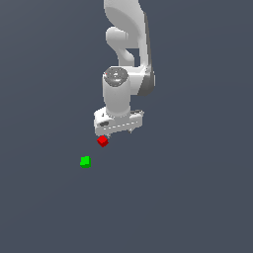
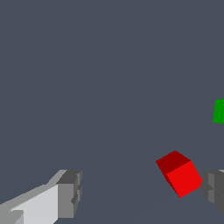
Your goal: Stack the red cube on top of the green cube.
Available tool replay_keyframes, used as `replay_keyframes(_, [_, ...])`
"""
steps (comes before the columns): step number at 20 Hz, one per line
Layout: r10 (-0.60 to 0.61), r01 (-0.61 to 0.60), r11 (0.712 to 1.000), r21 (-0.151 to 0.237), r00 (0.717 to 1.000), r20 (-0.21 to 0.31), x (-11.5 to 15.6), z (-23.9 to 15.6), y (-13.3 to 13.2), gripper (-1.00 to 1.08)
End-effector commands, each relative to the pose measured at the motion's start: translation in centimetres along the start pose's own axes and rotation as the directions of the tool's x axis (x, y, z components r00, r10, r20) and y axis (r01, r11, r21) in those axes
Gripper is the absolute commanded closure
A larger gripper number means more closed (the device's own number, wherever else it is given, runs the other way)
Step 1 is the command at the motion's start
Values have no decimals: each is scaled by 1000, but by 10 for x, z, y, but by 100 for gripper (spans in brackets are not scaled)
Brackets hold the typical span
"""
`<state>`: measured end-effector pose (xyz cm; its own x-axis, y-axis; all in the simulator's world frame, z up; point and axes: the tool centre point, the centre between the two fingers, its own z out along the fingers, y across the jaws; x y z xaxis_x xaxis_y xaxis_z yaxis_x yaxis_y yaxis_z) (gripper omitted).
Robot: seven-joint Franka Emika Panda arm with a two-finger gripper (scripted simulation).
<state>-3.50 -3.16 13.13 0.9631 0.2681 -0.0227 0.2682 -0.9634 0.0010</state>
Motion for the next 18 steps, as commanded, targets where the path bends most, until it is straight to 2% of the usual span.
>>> replay_keyframes(1, [-52,52,999,-1,999,-2,-8,6,7,-92])
replay_keyframes(9, [-212,212,977,-3,977,-9,-28,25,30,-92])
replay_keyframes(18, [-377,377,926,-7,926,-16,-44,46,59,-92])
